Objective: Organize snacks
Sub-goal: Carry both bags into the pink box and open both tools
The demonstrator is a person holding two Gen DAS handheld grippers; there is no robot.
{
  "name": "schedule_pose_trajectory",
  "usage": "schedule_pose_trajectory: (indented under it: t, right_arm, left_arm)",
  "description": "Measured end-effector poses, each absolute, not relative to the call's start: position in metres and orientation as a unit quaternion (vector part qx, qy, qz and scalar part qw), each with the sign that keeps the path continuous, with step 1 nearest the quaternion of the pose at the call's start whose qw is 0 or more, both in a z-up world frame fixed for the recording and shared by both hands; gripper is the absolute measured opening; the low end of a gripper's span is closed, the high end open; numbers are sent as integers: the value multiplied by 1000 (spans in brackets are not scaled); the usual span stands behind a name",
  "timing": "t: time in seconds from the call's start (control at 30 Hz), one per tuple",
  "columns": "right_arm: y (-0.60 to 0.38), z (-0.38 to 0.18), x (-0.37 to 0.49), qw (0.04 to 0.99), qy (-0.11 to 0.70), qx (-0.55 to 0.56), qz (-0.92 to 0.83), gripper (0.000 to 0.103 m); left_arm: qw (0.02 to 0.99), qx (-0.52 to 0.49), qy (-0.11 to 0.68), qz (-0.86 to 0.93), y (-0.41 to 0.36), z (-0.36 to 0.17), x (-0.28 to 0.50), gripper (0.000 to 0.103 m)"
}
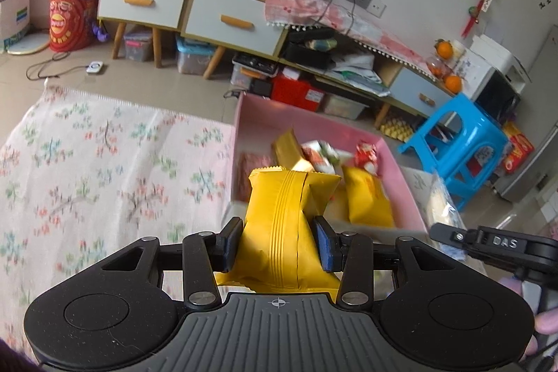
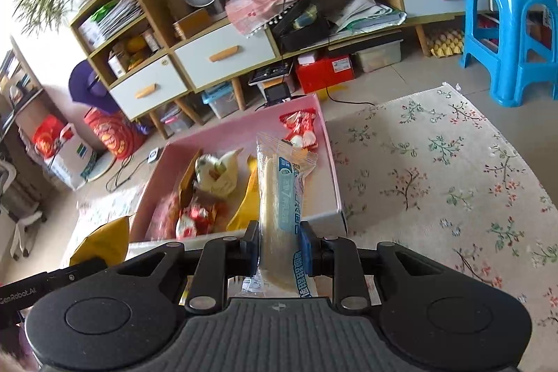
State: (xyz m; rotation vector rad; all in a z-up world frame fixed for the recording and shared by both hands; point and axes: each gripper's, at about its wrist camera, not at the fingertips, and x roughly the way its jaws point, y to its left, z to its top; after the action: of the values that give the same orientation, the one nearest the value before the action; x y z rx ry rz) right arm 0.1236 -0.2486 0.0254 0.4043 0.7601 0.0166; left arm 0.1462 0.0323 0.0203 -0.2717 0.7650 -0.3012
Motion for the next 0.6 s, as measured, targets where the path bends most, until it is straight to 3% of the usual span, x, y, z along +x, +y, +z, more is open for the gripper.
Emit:
schedule_pose_trajectory:
  t: [0.6]
  right_arm:
    - [-263,5,179,899,374,226,20,13]
  left_arm:
    - [936,-51,335,-97,-11,-1,238,41]
